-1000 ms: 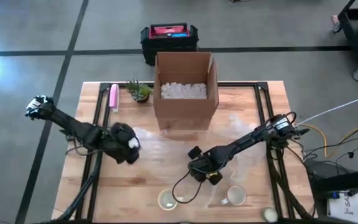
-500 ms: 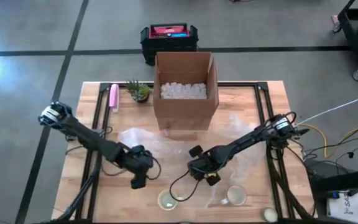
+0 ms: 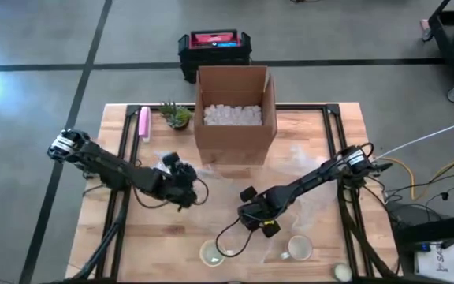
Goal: Wrap mug
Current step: Prepare the left bubble wrap, then wrap the orange mug with the bubble wrap
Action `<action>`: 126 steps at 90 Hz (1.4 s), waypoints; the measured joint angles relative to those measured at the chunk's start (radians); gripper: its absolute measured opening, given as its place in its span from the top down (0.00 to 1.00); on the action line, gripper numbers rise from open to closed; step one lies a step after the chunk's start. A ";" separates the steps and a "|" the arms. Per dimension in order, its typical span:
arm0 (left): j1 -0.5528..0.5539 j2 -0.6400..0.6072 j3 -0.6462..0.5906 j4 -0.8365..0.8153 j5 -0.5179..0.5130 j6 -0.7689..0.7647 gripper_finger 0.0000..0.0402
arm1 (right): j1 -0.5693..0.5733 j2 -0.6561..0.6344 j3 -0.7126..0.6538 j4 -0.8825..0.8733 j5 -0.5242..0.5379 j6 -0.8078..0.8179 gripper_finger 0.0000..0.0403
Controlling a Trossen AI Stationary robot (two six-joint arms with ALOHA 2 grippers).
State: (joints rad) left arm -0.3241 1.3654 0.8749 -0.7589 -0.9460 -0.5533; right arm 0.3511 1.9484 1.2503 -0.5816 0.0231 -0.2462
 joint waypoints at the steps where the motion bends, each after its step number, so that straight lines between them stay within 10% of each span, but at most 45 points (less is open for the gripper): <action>1: 0.003 -0.006 0.000 -0.008 -0.020 0.000 0.68 | 0.000 0.000 -0.001 0.000 0.000 0.000 1.00; 10: 0.016 -0.074 0.000 -0.076 -0.049 -0.019 0.71 | 0.000 0.000 -0.007 0.001 -0.001 0.001 1.00; 29: 0.000 -0.199 -0.040 -0.065 0.490 -0.187 0.78 | 0.000 -0.010 -0.007 -0.019 0.002 -0.015 1.00; 61: -0.104 -0.150 -0.334 0.082 0.750 -0.538 0.89 | 0.000 -0.011 -0.002 -0.019 0.003 -0.010 1.00; 90: -0.325 0.000 -0.166 0.119 0.913 -0.767 0.99 | -0.025 -0.012 0.003 -0.027 0.063 -0.067 1.00; 126: -0.435 0.167 0.200 -0.038 0.789 -0.705 1.00 | -0.056 -0.062 0.179 -0.157 0.184 -0.020 1.00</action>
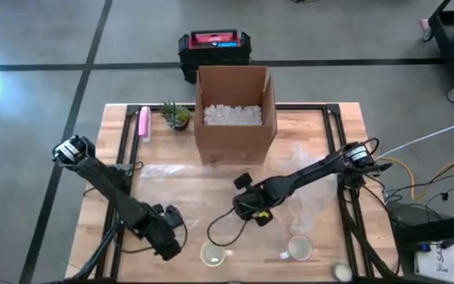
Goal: Wrap mug
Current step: Wrap the orange mug with the bubble wrap
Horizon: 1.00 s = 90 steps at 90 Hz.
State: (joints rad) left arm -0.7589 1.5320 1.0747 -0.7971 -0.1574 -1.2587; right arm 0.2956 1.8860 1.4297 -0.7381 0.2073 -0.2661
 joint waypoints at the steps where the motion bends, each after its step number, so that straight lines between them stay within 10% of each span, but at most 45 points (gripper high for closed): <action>1: 0.000 0.001 0.009 -0.001 -0.009 0.007 1.00 | 0.001 -0.003 0.005 -0.002 -0.003 0.012 1.00; 34: 0.047 0.017 0.167 0.200 -0.244 0.364 0.77 | 0.108 -0.167 -0.033 -0.016 -0.036 0.326 1.00; 60: 0.145 0.174 0.276 0.175 -0.039 0.437 0.48 | 0.203 -0.172 -0.157 -0.002 0.144 0.519 1.00; 90: 0.221 0.364 0.429 -0.033 0.042 0.557 0.52 | 0.229 -0.170 -0.231 0.000 0.151 0.649 1.00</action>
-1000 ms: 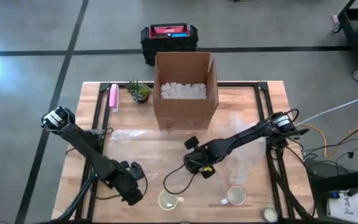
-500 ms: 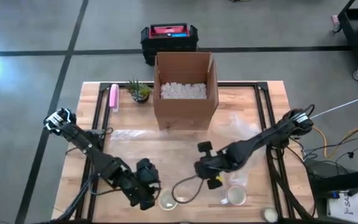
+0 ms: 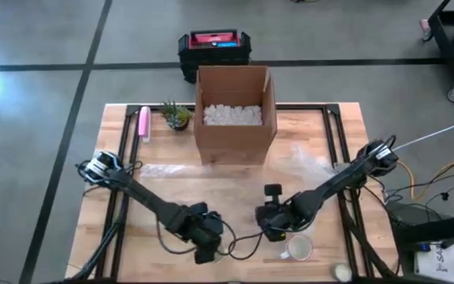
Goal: Wrap mug
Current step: Wrap the orange mug with the bubble wrap
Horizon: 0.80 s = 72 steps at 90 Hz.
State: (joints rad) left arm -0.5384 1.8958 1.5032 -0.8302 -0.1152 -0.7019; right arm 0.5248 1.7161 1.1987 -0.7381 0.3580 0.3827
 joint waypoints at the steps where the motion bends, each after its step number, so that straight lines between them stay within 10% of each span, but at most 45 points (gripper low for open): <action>1: 0.001 0.001 0.001 0.002 0.006 0.004 0.53 | 0.001 0.000 -0.001 0.000 0.003 0.002 1.00; 28: 0.030 0.017 0.032 0.005 0.078 0.101 0.95 | 0.007 0.000 -0.014 0.019 0.036 0.012 1.00; 72: 0.077 -0.166 0.073 -0.372 -0.181 0.038 0.99 | 0.008 -0.001 -0.118 0.290 0.033 0.010 1.00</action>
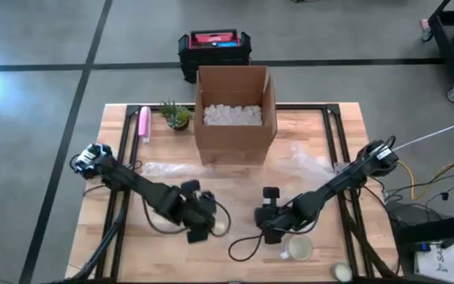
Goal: Wrap mug
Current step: Wrap the orange mug with the bubble wrap
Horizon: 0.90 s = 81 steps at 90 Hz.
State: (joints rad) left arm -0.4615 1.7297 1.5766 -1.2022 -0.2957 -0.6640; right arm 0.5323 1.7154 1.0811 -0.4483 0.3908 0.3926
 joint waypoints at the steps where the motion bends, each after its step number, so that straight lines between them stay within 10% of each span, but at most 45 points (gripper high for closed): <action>1: 0.004 0.000 -0.007 -0.001 0.000 0.000 0.99 | 0.000 0.000 -0.006 0.012 -0.002 0.000 1.00; 59: 0.225 0.002 -0.216 0.186 0.100 0.140 0.99 | 0.002 0.001 -0.102 0.196 -0.036 0.007 1.00; 81: 0.224 0.001 -0.285 0.220 0.108 0.121 0.77 | 0.004 0.001 -0.110 0.195 -0.061 0.060 1.00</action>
State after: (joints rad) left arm -0.2374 1.7309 1.2919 -0.9823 -0.1877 -0.5432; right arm 0.5365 1.7168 0.9710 -0.2530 0.3294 0.4530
